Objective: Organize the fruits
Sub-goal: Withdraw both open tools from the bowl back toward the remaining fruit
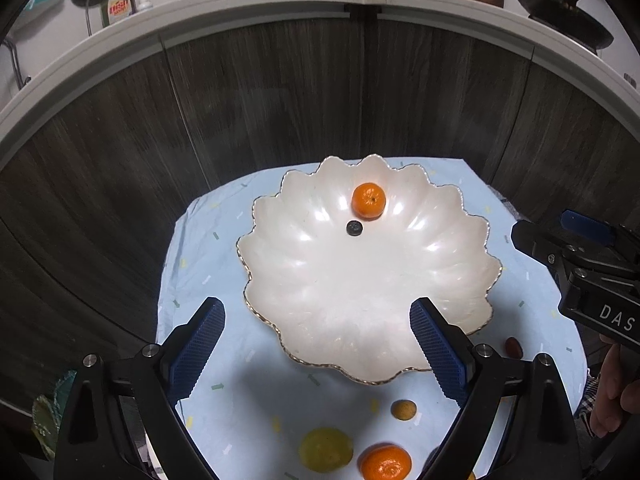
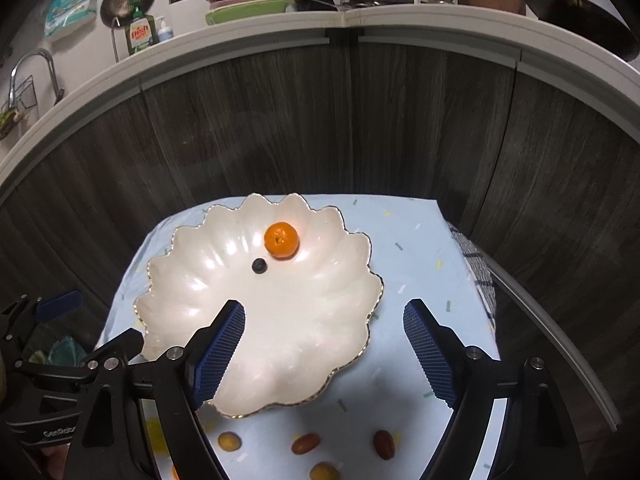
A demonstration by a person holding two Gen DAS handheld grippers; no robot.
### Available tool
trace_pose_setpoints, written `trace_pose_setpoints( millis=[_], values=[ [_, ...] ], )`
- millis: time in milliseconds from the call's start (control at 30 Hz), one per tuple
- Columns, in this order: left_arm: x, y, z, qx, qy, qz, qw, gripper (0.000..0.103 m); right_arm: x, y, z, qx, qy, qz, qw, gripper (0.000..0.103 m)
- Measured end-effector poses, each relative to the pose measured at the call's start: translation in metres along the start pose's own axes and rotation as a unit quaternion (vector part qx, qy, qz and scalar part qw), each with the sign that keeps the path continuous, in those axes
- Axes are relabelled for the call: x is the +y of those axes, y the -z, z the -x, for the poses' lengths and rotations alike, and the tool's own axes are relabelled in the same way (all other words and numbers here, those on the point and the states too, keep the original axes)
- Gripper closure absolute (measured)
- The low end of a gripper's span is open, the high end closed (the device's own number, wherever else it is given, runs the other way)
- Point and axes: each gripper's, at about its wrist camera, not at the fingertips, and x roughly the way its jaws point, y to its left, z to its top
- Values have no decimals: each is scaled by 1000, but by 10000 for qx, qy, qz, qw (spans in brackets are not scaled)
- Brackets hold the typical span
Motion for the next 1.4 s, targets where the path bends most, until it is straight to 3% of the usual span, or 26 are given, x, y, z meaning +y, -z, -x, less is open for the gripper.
trace_pose_setpoints(
  millis=[567, 1400],
  values=[
    [-6, 11, 32, -184, -15, -160, 9997, 8, -4, 18, 30, -119, -6, -66, 9999, 21],
    [-25, 63, 34, -108, 163, -403, 9990, 8, -14, 69, 45, 70, 180, -123, 9997, 21]
  ],
)
